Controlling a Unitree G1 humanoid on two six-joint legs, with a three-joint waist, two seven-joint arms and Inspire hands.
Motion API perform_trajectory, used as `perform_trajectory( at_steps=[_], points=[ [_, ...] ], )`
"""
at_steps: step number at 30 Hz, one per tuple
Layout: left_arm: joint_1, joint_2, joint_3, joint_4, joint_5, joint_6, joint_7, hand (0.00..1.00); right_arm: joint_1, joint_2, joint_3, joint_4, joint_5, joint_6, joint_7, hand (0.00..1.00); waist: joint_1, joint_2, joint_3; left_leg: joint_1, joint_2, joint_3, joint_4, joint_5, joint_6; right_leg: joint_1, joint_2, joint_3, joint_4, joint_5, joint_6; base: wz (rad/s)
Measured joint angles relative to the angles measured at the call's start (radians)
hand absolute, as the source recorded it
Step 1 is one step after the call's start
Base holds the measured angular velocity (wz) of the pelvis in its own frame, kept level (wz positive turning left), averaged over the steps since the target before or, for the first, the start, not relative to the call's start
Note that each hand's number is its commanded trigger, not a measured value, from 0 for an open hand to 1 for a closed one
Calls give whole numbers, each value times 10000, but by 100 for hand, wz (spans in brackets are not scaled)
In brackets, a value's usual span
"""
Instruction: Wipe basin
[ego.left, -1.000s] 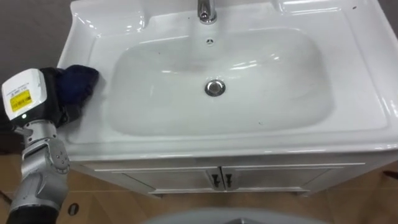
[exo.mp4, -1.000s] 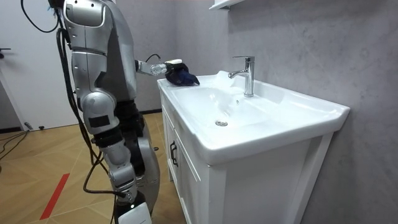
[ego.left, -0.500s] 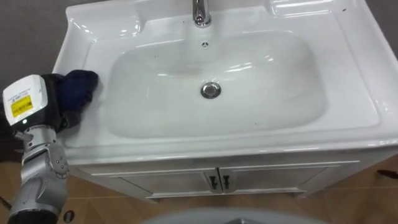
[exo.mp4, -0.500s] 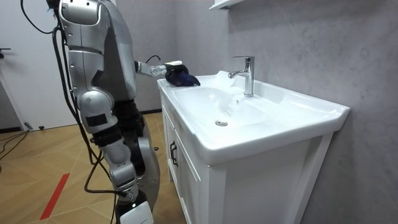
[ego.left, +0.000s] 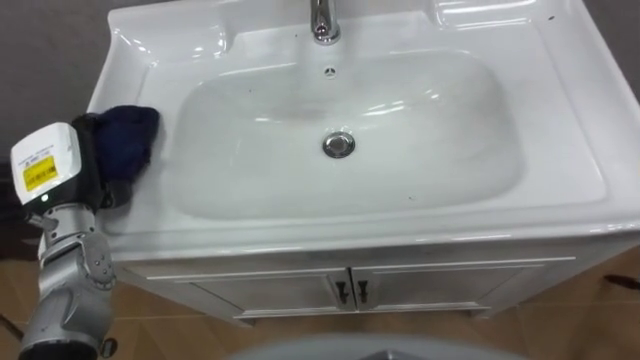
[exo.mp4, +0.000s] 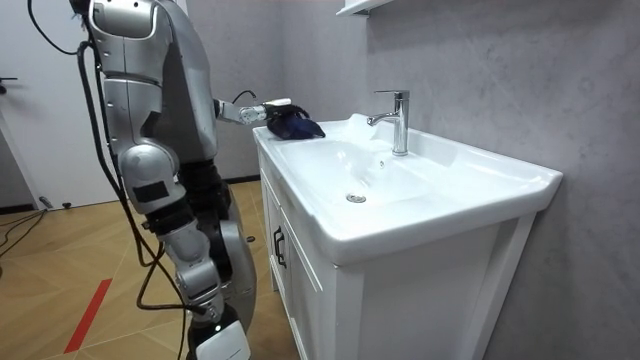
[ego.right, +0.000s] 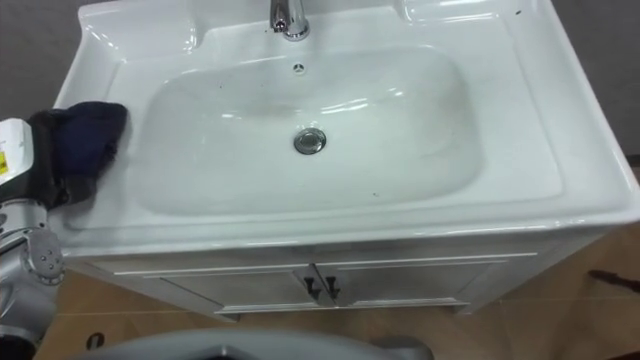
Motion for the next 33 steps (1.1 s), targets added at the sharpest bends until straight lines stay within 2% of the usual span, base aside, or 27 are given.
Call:
perform_trajectory(
  at_steps=[2,8,16,26,33],
  points=[
    [0,-82,40,-229,-24,-15,2,0,-2,33,0,4,-1,-3,-46,0,27,-53,-6,-14,0,4,3,0,0,-9,1,6,-6,-1,1,0],
    [-10,-80,143,-693,-105,-301,37,0,-59,84,5,2,39,-122,-173,0,11,-84,-9,-22,0,5,7,-1,0,16,2,13,-3,3,3,0],
    [-11,-79,172,-1011,-1124,-786,456,0,-83,84,5,-11,71,-349,-446,0,-7,-58,15,-15,-4,7,-9,-1,0,47,0,13,-38,4,5,0],
    [-17,-74,172,-1096,-1446,-1134,562,0,-150,90,77,-13,89,-494,-453,0,19,-50,72,-94,-7,2,-1,-1,0,-42,5,12,-45,2,9,0],
    [-52,-71,13,-1704,-4289,-1221,567,0,-143,176,347,109,382,-463,-598,0,37,40,107,-142,-7,-24,9,-1,0,-68,0,-3,-69,4,6,0]
  ],
)
